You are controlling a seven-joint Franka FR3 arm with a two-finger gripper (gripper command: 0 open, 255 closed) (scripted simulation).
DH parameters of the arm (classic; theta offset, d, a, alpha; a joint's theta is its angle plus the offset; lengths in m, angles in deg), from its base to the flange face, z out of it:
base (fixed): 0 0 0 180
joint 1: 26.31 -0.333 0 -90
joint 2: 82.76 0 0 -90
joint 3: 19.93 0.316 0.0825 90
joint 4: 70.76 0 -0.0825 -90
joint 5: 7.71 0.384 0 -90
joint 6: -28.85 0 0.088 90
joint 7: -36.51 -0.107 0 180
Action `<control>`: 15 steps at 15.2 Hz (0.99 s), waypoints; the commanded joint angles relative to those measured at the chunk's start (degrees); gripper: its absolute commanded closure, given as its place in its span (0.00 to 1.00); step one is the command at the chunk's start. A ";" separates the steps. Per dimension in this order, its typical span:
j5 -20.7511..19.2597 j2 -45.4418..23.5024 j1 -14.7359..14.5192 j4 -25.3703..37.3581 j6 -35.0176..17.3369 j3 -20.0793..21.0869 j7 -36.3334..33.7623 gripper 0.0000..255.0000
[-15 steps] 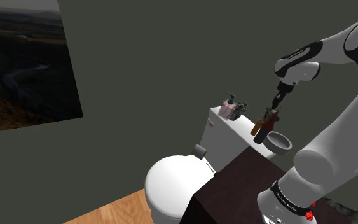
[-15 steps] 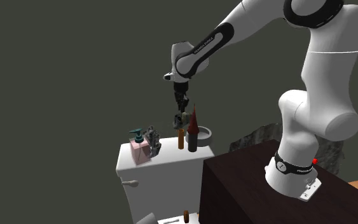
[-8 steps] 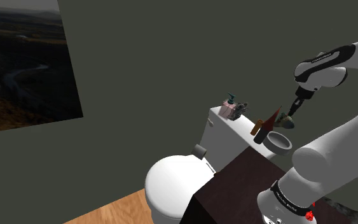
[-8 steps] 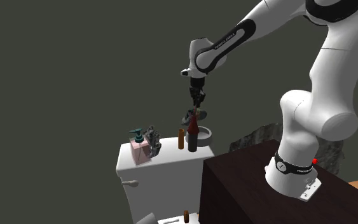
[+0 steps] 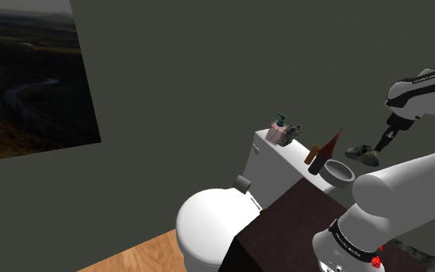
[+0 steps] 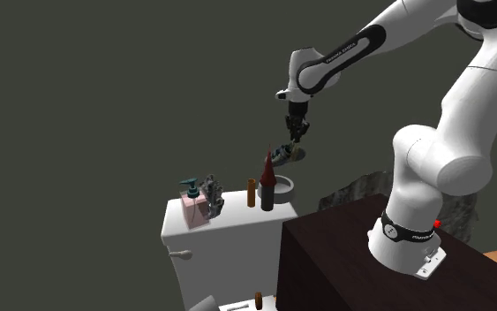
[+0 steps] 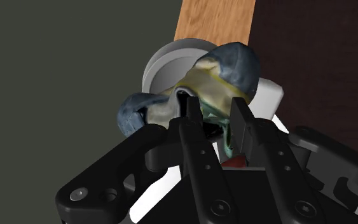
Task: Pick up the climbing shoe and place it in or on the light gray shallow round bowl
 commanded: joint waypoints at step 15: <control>3.73 -9.15 -1.93 -5.27 -13.79 -6.00 4.53 1.00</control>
